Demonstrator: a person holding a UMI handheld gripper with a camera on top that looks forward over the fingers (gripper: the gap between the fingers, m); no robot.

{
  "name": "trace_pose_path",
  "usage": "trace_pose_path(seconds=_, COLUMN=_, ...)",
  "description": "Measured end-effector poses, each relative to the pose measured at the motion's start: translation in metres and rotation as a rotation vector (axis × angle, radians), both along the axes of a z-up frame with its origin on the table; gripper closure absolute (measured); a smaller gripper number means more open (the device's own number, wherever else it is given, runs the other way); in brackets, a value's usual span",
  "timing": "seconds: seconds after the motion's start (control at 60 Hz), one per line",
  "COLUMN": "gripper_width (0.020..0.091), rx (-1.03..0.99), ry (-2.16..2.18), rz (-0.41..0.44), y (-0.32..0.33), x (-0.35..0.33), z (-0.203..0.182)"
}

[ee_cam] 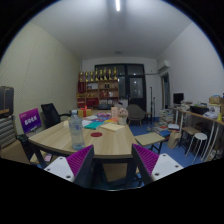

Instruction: Pour water

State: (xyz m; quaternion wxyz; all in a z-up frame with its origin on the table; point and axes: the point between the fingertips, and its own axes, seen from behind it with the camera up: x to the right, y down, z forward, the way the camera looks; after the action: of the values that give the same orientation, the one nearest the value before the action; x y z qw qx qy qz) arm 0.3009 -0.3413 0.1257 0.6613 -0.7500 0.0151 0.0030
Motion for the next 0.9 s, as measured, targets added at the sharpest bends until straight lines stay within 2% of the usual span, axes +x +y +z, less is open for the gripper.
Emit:
trace_pose_path(seconds=0.017, gripper_width=0.0271, rx=-0.006, ry=0.002, rz=-0.006, y=-0.005, x=-0.018, z=0.001)
trace_pose_path(seconds=0.067, gripper_width=0.0270, rx=-0.019, ry=0.011, rz=0.006, y=0.002, x=-0.006, z=-0.005)
trace_pose_path(seconds=0.283, gripper_width=0.0271, rx=-0.016, ry=-0.005, rz=0.036, y=0.024, x=-0.053, z=-0.006)
trace_pose_path(seconds=0.433, gripper_width=0.0272, rx=-0.024, ry=0.003, rz=0.090, y=0.052, x=-0.120, z=-0.014)
trace_pose_path(seconds=0.65, gripper_width=0.0270, rx=-0.009, ry=-0.004, rz=0.124, y=0.111, x=-0.204, z=-0.024)
trace_pose_path(seconds=0.717, gripper_width=0.0274, rx=-0.009, ry=-0.043, rz=0.111, y=0.132, x=-0.219, z=-0.028)
trace_pose_path(seconds=0.9, gripper_width=0.0277, rx=0.008, ry=-0.108, rz=-0.034, y=0.194, x=-0.215, z=-0.033)
